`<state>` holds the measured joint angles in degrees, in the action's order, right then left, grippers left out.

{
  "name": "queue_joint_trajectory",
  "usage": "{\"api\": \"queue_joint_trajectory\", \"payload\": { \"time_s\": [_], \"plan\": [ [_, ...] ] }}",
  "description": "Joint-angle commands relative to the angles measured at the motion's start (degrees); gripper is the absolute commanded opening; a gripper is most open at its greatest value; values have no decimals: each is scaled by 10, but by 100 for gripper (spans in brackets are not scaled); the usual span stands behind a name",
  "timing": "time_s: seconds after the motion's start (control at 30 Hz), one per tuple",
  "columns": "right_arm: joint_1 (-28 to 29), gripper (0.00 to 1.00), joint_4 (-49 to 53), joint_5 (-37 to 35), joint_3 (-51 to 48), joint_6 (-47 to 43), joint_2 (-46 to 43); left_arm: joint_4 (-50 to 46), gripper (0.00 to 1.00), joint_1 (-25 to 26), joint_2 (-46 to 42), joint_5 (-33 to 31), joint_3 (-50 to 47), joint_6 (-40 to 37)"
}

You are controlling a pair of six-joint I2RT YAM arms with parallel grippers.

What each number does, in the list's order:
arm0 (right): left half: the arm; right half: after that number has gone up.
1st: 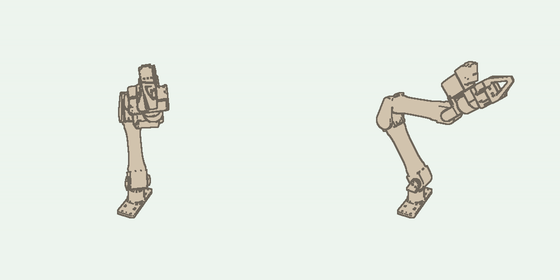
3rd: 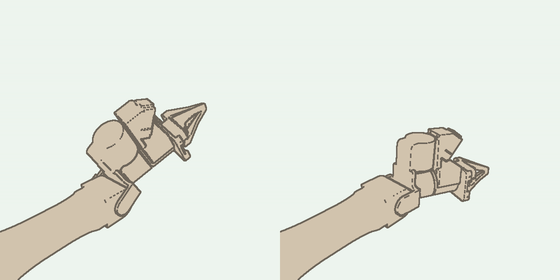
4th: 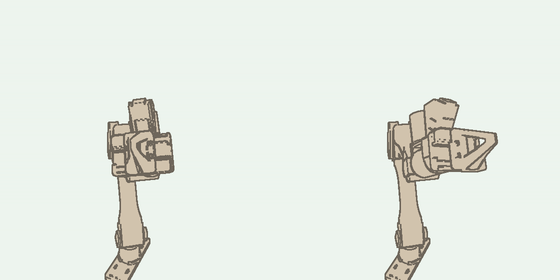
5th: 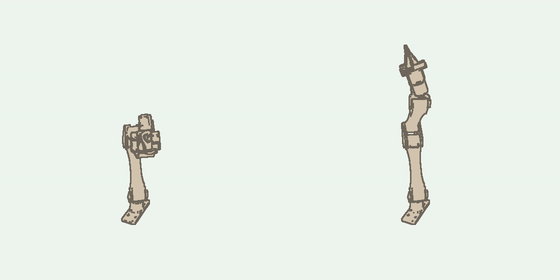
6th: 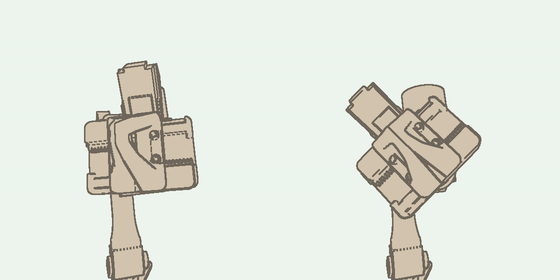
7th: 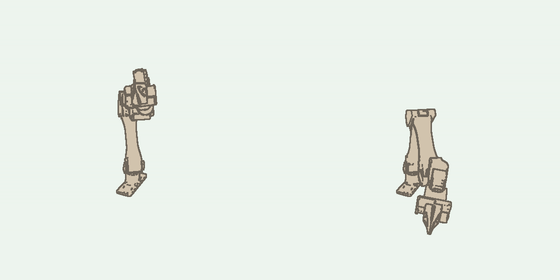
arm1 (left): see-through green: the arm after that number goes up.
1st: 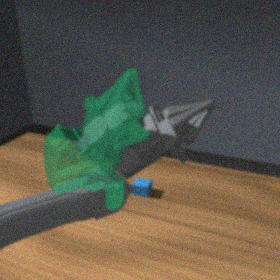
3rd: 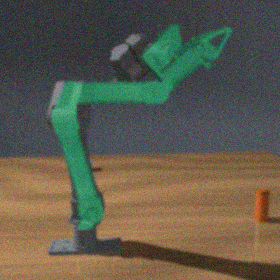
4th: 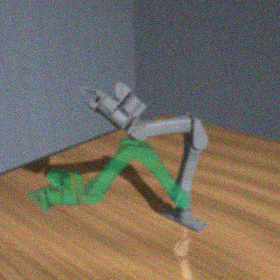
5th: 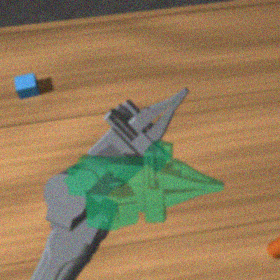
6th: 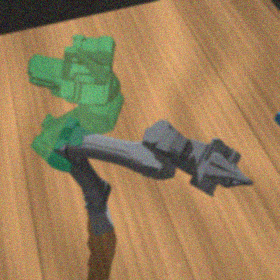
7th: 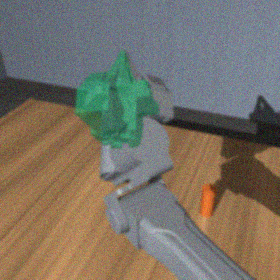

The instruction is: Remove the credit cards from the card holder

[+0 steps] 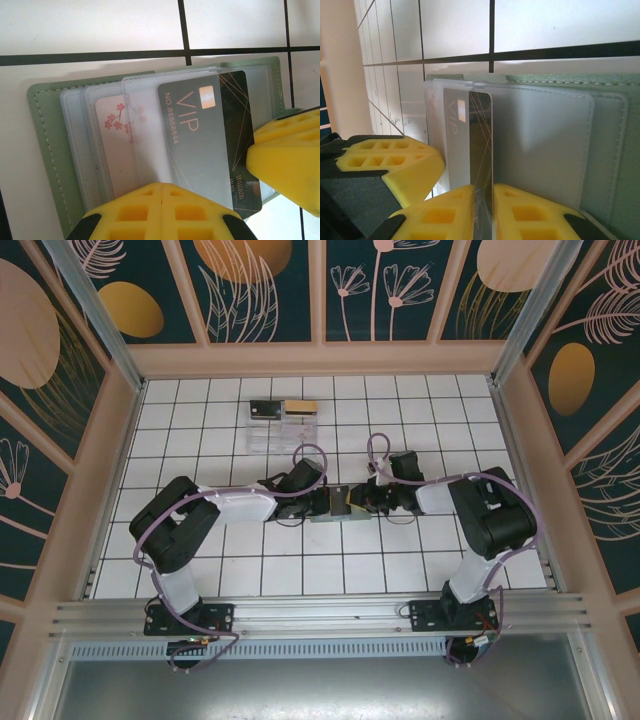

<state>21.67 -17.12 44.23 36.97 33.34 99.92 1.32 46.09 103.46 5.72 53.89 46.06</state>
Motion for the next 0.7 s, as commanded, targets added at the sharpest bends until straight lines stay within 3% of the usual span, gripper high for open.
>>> {"api": "queue_joint_trajectory", "payload": {
  "time_s": [0.0, 0.17, 0.67],
  "plan": [
    [6, 14, 4, -1, 1, 1, 13, -13, 0, 2, 17, 0, -14, -6],
    [-6, 4, 8, -1, -7, -2, 6, -21, 0, 2, 15, -6, -16, -10],
    [-65, 5, 15, 2, -62, -13, -42, -31, 0, 2, 13, -17, -23, -20]
  ]
}}
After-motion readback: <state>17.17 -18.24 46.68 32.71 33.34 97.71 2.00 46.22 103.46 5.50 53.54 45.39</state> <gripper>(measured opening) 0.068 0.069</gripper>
